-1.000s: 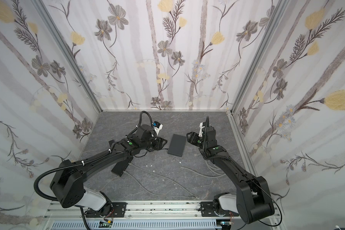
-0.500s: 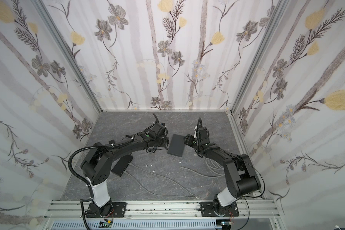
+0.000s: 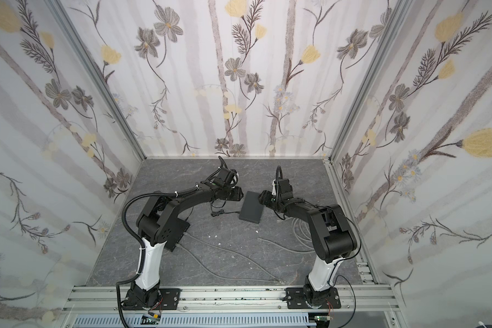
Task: Insert the plug into the switch port
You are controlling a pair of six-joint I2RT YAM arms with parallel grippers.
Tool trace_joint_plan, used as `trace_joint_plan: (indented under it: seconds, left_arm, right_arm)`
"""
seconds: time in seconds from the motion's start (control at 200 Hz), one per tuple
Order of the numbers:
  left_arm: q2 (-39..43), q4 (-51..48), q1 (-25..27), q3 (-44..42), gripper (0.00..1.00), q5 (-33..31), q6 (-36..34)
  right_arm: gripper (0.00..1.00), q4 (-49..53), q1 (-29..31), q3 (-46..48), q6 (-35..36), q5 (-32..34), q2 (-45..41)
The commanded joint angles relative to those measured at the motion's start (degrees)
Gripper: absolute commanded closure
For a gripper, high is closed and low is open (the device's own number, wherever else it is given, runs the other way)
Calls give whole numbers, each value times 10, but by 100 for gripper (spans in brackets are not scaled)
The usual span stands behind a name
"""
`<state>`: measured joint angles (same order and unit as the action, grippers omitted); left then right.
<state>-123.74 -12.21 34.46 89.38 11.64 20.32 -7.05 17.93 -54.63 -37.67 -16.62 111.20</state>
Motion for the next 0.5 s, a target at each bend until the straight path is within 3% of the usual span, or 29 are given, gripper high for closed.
trace_joint_plan:
  seconds: [0.0,0.18,0.495]
  left_arm:
    - [-13,41,1,5,54,53,18]
    - [-14,63,12,-18,54,74,40]
    - [50,118,24,-139,54,76,66]
  right_arm:
    - [38,15,0,-17,-1,-22,18]
    - [38,34,0,-38,12,-35,37]
    - [38,45,9,-44,33,-51,45]
